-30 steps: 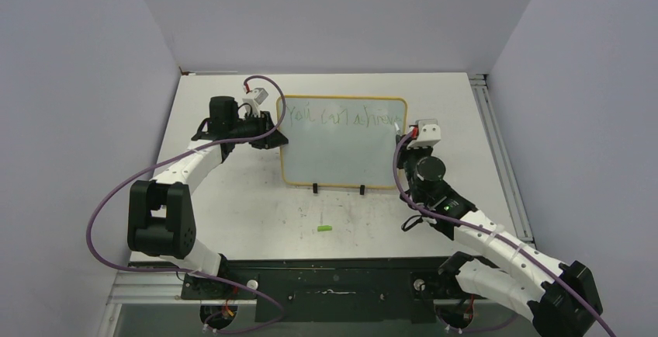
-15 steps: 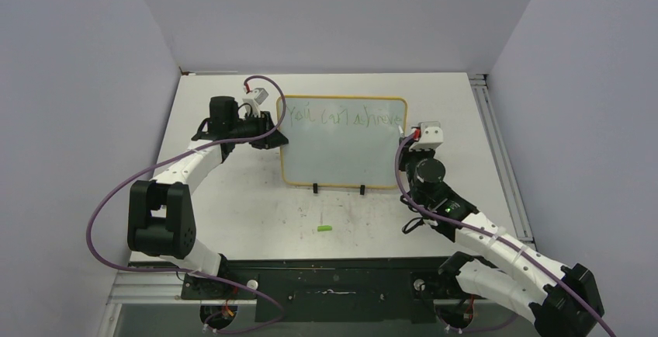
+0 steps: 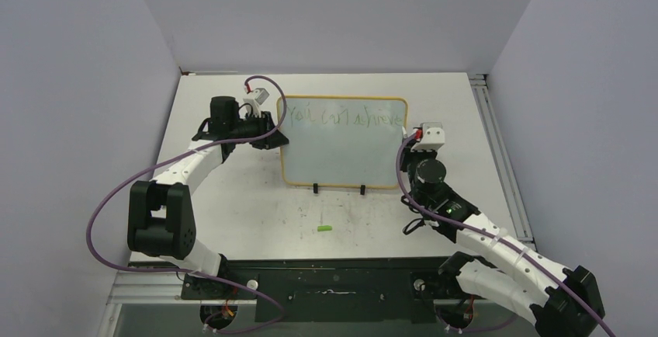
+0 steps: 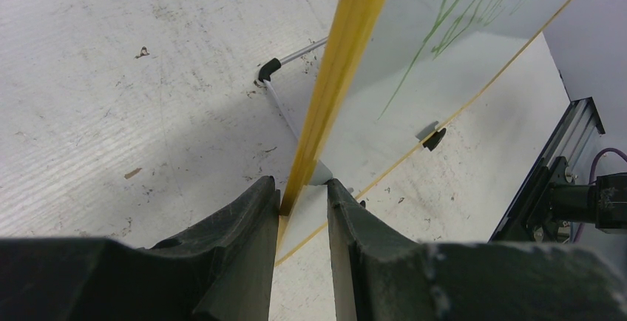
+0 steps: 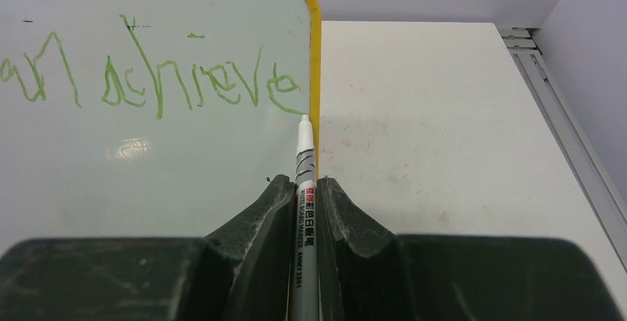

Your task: Write a sentence on the whiteboard

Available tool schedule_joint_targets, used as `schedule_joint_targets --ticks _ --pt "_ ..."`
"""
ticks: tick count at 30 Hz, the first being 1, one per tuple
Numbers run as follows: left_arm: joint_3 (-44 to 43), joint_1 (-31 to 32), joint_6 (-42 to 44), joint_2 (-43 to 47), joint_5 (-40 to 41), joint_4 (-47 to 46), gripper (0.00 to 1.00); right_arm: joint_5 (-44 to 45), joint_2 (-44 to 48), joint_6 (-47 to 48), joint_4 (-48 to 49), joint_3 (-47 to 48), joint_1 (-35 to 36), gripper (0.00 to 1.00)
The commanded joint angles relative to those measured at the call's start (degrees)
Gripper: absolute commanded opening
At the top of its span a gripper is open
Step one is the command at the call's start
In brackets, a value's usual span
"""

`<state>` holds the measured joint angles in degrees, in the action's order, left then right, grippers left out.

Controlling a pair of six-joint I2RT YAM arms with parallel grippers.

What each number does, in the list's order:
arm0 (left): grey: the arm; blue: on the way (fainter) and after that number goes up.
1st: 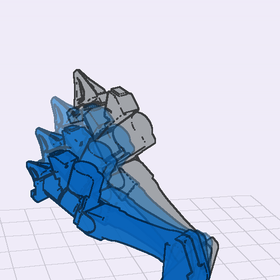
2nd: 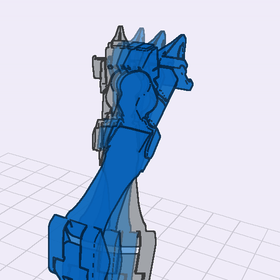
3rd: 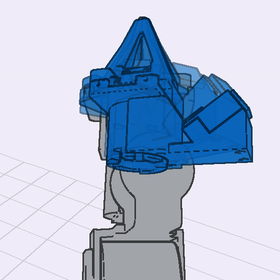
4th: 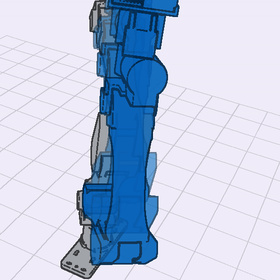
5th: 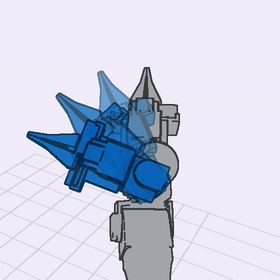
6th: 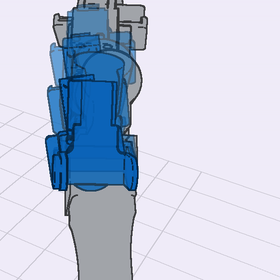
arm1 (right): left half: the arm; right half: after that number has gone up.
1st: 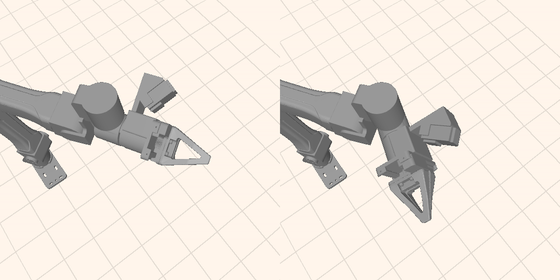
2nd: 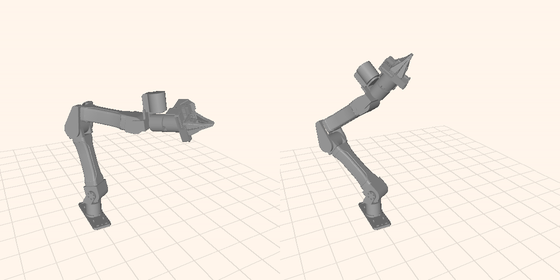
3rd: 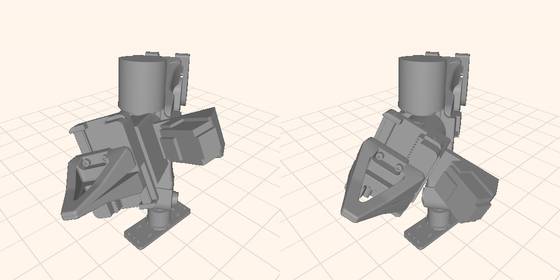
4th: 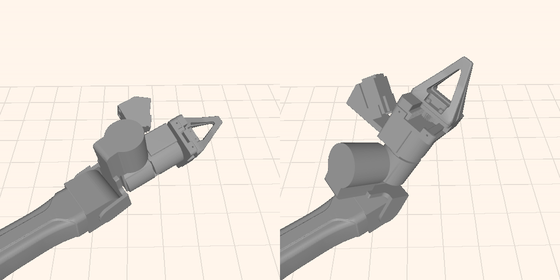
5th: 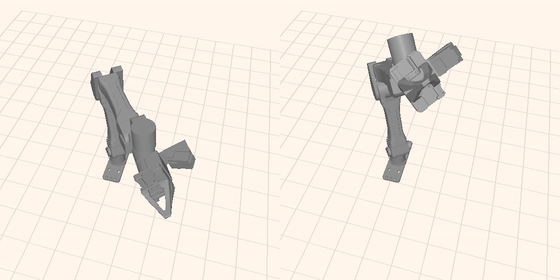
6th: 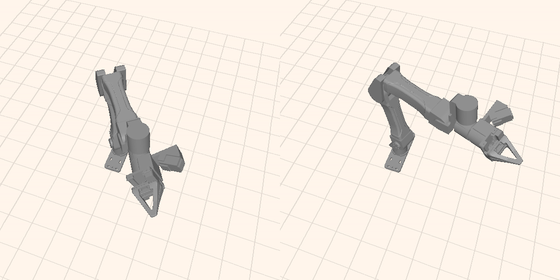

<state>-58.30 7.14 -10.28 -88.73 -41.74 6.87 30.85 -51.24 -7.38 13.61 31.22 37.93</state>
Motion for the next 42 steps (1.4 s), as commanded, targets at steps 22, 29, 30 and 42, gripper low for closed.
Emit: schedule_joint_targets --ticks 22,29,30,42 --pt "-3.09 3.09 1.57 2.64 2.57 1.45 0.28 -13.48 3.41 0.61 -8.15 7.32 15.06 0.05" --pt "-3.03 3.19 1.8 2.9 2.87 1.63 0.27 -6.48 -7.02 -0.33 7.74 4.13 26.38 0.05" --pt "-3.05 3.22 1.76 2.86 2.88 1.65 0.27 -6.3 -9.26 -0.47 10.0 4.11 27.3 0.05" --pt "-3.24 3.19 2.19 3.12 3.41 2.19 0.26 -8.46 -28.83 -0.91 20.97 9.43 28.69 0.05"
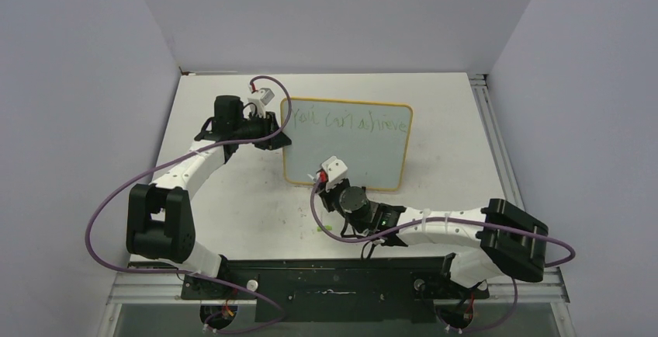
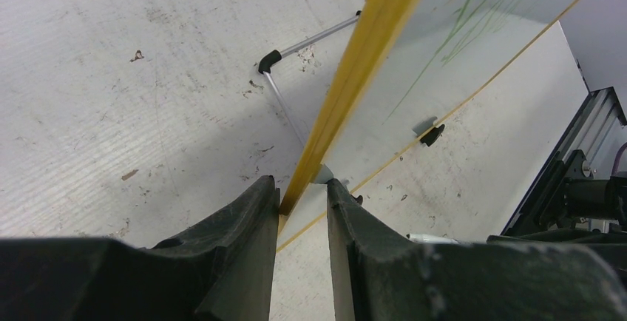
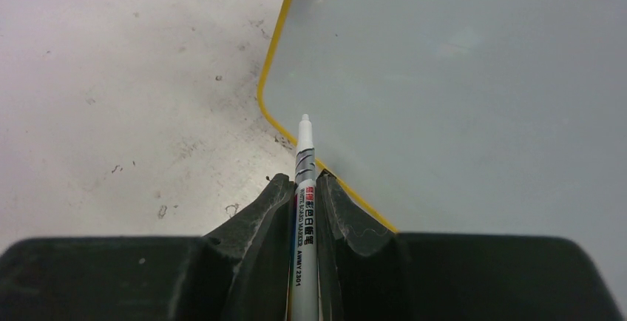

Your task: Write a sentence on the whiteboard

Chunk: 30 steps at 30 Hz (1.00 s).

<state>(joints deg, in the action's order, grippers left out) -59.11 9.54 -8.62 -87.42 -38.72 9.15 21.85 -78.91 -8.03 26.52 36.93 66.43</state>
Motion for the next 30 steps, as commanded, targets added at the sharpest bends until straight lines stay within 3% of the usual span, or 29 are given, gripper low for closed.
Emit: schedule_joint_targets --ticks 1,12,30 --pt "-2.48 0.82 0.54 1.76 0.44 -0.04 0.26 0.83 -1.71 -0.05 8.7 3.95 0.19 0.05" --pt "-2.59 0.83 0.57 1.64 0.57 0.17 0.25 3.85 -8.75 3.45 15.6 7.99 -0.98 0.05" --pt "-2.72 0.76 0.71 1.28 0.57 0.25 0.25 1.83 -10.76 3.34 17.82 9.02 -5.91 0.05"
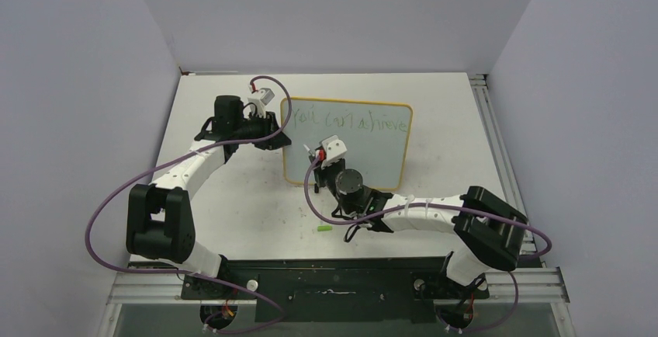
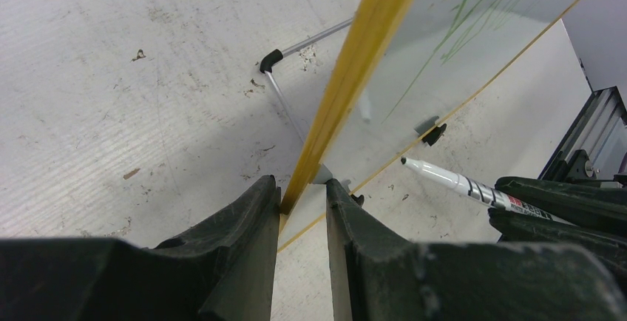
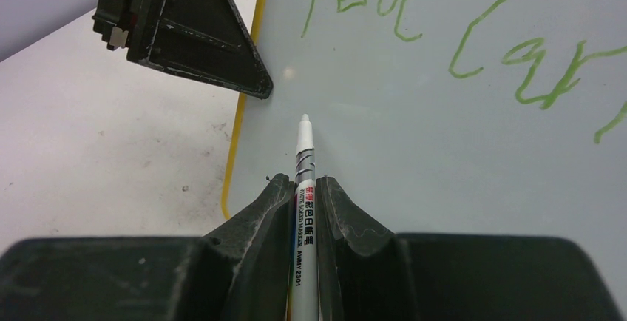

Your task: Write a sentence on the whiteboard

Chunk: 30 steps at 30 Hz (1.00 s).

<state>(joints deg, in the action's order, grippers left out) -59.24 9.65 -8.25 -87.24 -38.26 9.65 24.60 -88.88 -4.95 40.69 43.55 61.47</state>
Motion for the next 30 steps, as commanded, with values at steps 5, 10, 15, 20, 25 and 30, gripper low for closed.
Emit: schedule_joint_targets --ticks 5,10,15,20,25,30 --pt "-2.57 0.67 0.38 1.06 0.01 -0.25 0.25 -1.21 -1.53 0.04 3.73 2.51 -1.65 0.05" --pt "-2.59 0.63 0.43 1.03 -0.06 -0.27 0.25 -0.53 -1.56 0.04 2.99 1.95 -1.88 0.05" --pt "-2.63 0.63 0.43 1.13 -0.04 -0.19 0.25 0.14 -1.31 -0.7 1.5 0.43 -1.61 0.05" --pt "-2.64 0.63 0.43 1.07 0.02 -0.16 0.25 0.54 -1.17 -1.32 0.99 -1.21 -1.11 0.05" --pt "-2.55 0.63 0.43 1.02 0.01 -0.2 0.25 0.63 -1.39 -1.56 0.87 -1.28 -0.92 0.05" --pt "-2.62 0.63 0.43 1.02 0.11 -0.16 0.25 0.98 -1.73 -1.22 1.2 -0.63 -0.92 0.05"
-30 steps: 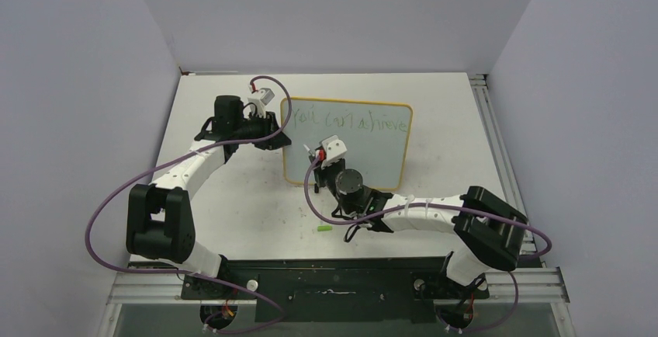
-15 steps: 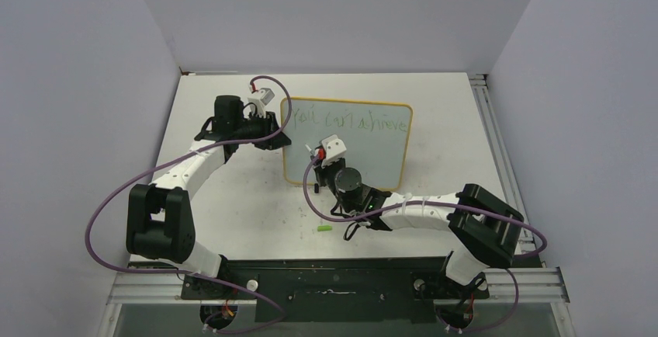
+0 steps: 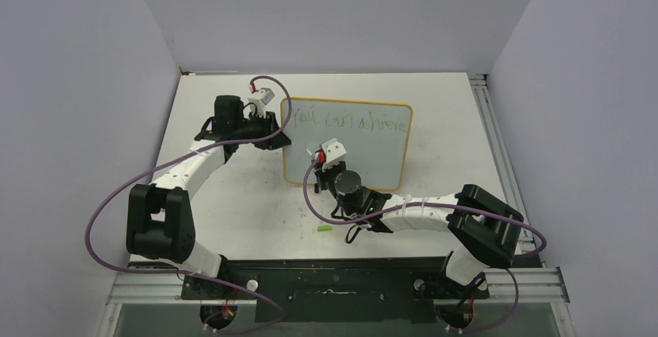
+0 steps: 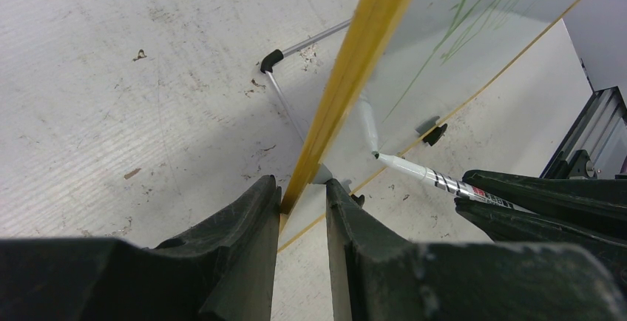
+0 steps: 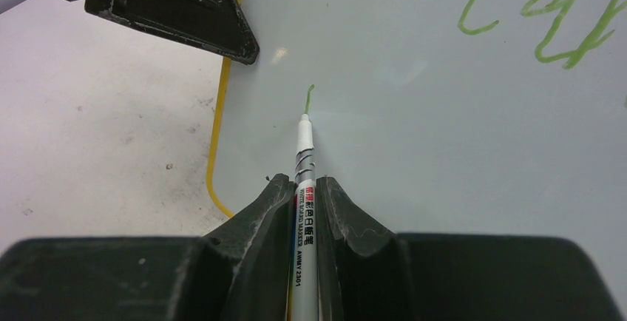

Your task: Write a sentence on the whiteboard

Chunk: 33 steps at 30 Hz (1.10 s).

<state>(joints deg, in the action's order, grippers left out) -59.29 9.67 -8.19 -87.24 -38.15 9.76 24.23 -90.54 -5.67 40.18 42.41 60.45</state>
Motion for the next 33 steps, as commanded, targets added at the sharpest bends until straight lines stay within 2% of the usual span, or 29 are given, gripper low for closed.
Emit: schedule_joint_targets --ticks 1,17,33 --pt "-2.59 0.61 0.36 1.02 -0.04 -0.27 0.25 1.59 -0.01 -0.4 1.78 0.68 0.03 0.05" --pt "-2.62 0.58 0.45 1.11 -0.1 -0.27 0.25 2.62 0.79 1.19 3.76 2.98 -1.52 0.05" --pt "-2.58 0.58 0.45 1.11 -0.11 -0.27 0.25 4.67 3.72 0.25 3.24 -1.65 -1.87 0.05"
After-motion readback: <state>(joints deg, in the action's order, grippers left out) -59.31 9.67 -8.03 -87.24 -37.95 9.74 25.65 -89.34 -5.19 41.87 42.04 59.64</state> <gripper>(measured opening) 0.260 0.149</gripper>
